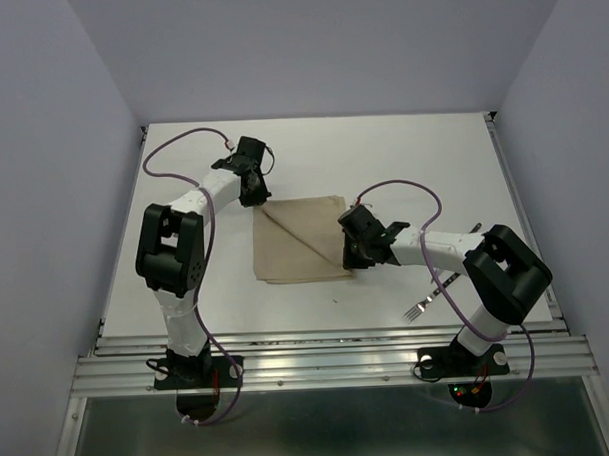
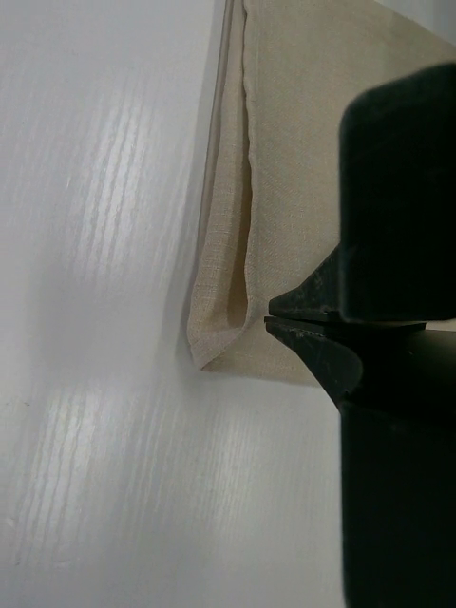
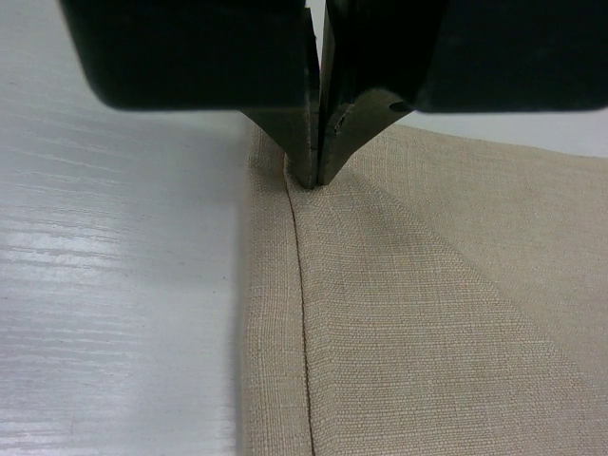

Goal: Fold the napkin into a case and place the utensils inside
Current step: Smooth out the upper triangle-folded napkin at the center of the board.

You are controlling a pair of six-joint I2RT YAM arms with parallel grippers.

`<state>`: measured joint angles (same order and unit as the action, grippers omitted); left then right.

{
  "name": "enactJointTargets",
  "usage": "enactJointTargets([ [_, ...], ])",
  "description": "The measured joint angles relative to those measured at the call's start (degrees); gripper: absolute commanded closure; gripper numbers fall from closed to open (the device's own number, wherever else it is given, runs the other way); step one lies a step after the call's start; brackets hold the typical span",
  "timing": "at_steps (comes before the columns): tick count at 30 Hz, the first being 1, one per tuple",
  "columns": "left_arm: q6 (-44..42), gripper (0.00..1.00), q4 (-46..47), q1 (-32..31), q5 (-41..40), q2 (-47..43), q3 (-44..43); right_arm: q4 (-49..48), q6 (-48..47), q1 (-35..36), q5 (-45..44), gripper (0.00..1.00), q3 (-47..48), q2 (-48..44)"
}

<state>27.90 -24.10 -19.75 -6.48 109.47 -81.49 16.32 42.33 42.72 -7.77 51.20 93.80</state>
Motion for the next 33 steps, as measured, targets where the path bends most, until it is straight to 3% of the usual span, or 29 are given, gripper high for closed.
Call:
enactJointTargets([
  [33,-0.4,1.00,0.8,0.3,-1.6,7.0,-3.0,-0.1,0.2,0.0,-0.2,0.96,-0.2,0.0],
])
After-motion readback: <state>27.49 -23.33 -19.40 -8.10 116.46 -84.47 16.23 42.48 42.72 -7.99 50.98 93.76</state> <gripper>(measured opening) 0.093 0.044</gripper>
